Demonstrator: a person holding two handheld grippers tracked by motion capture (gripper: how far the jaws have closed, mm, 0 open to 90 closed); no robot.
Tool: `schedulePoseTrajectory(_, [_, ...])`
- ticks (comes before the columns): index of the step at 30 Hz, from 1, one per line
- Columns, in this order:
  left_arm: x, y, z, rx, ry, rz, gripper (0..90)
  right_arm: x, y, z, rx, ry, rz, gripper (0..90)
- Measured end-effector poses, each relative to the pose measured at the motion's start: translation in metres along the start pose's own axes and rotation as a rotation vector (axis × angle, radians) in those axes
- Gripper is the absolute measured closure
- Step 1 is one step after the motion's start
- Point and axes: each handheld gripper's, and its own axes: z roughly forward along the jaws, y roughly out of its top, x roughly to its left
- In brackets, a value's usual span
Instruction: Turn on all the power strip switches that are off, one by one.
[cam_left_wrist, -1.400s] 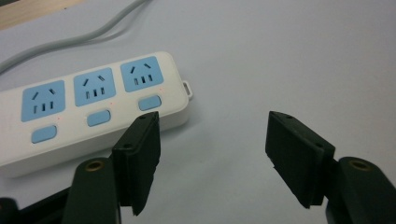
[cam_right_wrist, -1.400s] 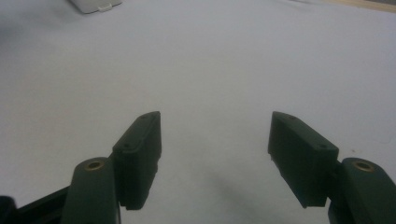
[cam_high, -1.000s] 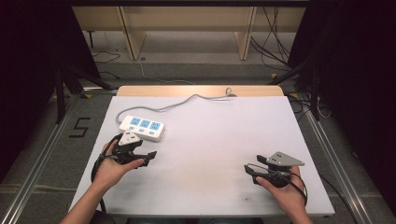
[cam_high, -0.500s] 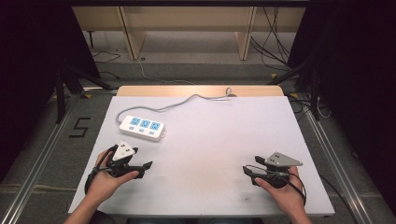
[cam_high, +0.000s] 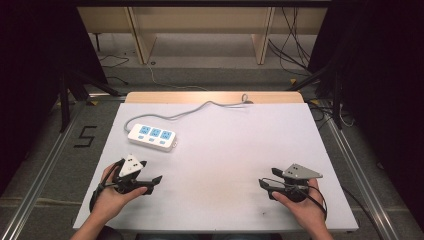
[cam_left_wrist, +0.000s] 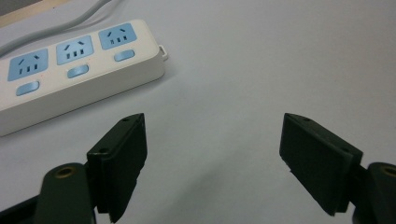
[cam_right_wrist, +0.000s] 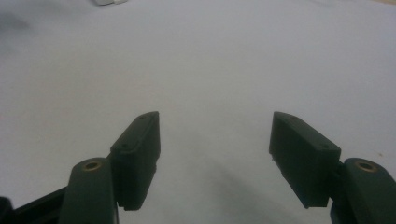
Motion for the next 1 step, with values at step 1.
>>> schedulePoseTrajectory(1, [-0.0013,0.0009,0.0003,0.000,-0.002,0.001,23.1,0.0000,0.0000,0.0000,0.000,0.000,0.000,34.8])
